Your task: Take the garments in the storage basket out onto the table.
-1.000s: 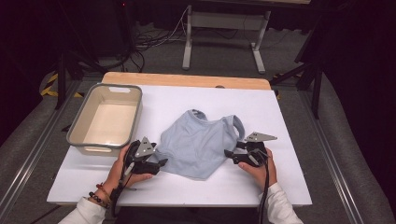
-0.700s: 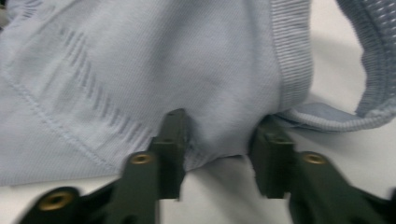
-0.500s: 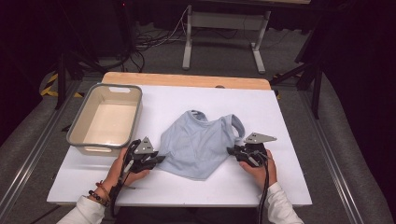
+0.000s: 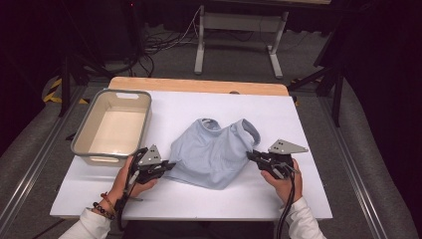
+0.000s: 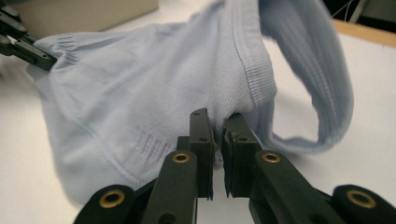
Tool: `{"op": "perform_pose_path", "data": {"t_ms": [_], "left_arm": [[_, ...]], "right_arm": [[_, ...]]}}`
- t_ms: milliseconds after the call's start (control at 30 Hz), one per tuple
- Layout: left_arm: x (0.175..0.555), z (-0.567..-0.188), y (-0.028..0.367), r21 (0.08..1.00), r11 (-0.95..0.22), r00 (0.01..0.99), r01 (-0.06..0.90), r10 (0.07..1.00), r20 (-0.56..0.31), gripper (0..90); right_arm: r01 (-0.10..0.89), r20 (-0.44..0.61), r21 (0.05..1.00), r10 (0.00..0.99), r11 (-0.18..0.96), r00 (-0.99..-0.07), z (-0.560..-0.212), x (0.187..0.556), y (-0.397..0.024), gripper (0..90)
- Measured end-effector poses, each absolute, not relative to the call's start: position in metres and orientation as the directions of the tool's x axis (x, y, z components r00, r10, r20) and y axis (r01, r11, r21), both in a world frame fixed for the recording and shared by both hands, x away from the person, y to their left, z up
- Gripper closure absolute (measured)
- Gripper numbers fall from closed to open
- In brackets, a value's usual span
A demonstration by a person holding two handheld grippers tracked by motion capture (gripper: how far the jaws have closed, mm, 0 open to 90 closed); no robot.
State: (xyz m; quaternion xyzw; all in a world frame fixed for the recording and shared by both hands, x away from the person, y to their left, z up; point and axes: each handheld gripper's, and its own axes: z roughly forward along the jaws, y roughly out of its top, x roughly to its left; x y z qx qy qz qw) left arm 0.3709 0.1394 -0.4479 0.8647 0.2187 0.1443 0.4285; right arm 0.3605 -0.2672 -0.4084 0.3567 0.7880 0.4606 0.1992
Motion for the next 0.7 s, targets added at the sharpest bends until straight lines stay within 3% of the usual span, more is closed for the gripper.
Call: {"op": "perform_pose_path", "data": {"t_ms": [367, 700], "left_arm": [[0.357, -0.433, 0.141, 0.839, -0.510, 0.875, 0.193, 0.476, 0.088, 84.8], [0.349, -0.443, 0.137, 0.812, -0.544, 0.891, 0.211, 0.448, 0.069, 84.7]], "right_arm": [[0.352, 0.005, 0.885, 0.751, 0.304, -0.660, -0.379, 0.344, -0.262, 84.2], [0.424, 0.023, 0.846, 0.773, 0.323, -0.634, -0.392, 0.345, -0.262, 84.3]]}}
